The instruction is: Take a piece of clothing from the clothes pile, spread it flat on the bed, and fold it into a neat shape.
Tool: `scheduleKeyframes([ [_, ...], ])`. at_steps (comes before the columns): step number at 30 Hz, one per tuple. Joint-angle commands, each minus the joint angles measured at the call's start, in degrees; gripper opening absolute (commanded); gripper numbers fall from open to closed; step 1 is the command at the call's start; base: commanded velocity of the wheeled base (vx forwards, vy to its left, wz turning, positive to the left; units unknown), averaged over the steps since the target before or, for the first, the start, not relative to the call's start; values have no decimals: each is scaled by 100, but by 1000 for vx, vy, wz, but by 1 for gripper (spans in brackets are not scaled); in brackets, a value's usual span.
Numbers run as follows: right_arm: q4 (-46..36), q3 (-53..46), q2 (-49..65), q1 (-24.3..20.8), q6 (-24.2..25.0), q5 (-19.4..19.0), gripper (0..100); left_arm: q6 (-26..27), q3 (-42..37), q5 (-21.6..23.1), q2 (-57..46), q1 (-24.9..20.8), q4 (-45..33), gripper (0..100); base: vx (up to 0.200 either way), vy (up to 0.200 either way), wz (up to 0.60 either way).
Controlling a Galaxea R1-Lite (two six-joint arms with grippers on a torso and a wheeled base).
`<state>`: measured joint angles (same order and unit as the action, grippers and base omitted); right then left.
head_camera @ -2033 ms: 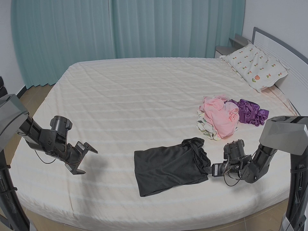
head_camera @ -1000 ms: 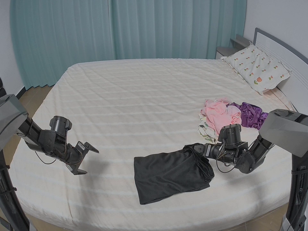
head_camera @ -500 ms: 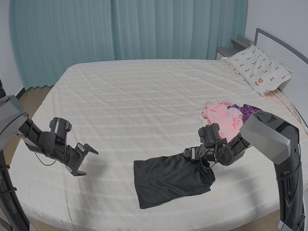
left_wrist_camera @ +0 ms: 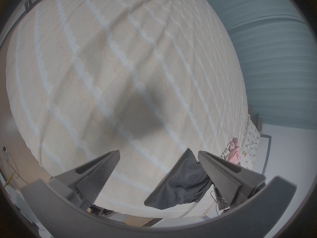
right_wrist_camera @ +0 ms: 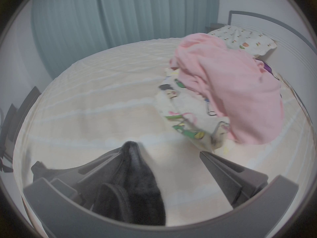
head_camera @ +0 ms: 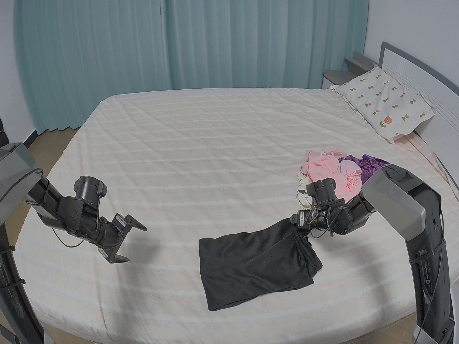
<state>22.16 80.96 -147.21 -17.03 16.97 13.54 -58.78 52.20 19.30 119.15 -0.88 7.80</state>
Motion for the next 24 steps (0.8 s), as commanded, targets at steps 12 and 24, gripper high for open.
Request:
scheduleKeyframes([
  [12,51,-669,720,437,1160,-546,100,-2,1,30,12,0,2,100,0,0,0],
  [24,2301,-3183,1300,490,597,-2506,100,25,-78,65,-32,0,116,100,0,0,0],
])
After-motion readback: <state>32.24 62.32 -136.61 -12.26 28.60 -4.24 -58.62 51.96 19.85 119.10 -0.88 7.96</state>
